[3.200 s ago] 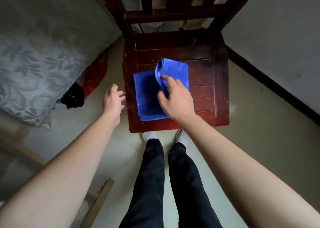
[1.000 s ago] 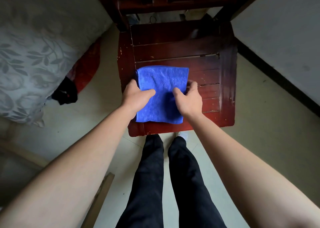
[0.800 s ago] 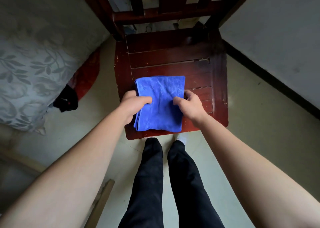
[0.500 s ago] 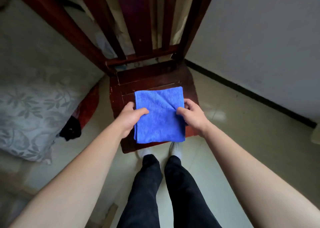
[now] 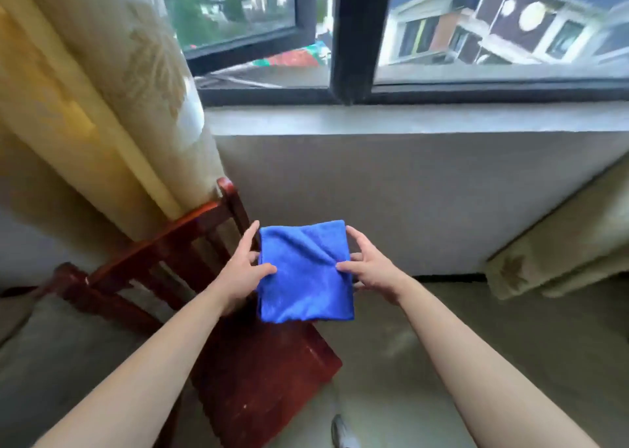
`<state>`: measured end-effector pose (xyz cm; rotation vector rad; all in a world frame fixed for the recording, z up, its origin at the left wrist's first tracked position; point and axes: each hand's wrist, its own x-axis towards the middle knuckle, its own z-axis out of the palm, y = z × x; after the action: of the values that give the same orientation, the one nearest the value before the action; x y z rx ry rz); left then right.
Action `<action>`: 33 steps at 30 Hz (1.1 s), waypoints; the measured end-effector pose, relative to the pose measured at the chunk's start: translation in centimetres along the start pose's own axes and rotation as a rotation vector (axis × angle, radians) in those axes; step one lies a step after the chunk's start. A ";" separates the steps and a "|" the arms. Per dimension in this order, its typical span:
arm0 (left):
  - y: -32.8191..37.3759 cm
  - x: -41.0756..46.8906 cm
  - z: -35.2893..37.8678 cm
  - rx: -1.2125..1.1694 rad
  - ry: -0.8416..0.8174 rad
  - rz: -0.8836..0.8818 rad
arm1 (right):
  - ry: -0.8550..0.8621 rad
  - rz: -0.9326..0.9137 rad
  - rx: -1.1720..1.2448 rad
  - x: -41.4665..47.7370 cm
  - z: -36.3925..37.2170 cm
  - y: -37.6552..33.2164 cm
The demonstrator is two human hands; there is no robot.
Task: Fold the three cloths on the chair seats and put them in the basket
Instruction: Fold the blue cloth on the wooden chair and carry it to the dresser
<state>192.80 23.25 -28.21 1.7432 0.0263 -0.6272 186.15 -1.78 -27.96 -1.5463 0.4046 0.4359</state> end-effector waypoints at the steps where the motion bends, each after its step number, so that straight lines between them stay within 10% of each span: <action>1: 1.3 0.0 0.4 0.019 -0.026 0.031 | 0.023 -0.022 0.013 -1.1 -0.7 -0.7; 13: 8.4 -6.0 22.7 0.023 -0.780 0.144 | 0.726 -0.096 0.308 -28.5 -11.5 6.3; 33: 2.0 -47.7 70.6 0.376 -1.574 0.374 | 1.502 -0.139 0.649 -83.0 -15.2 34.8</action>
<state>124.99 -26.86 -15.70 1.0976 -1.5224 -1.5958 97.43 -18.95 -15.39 -0.9792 1.3925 -0.9993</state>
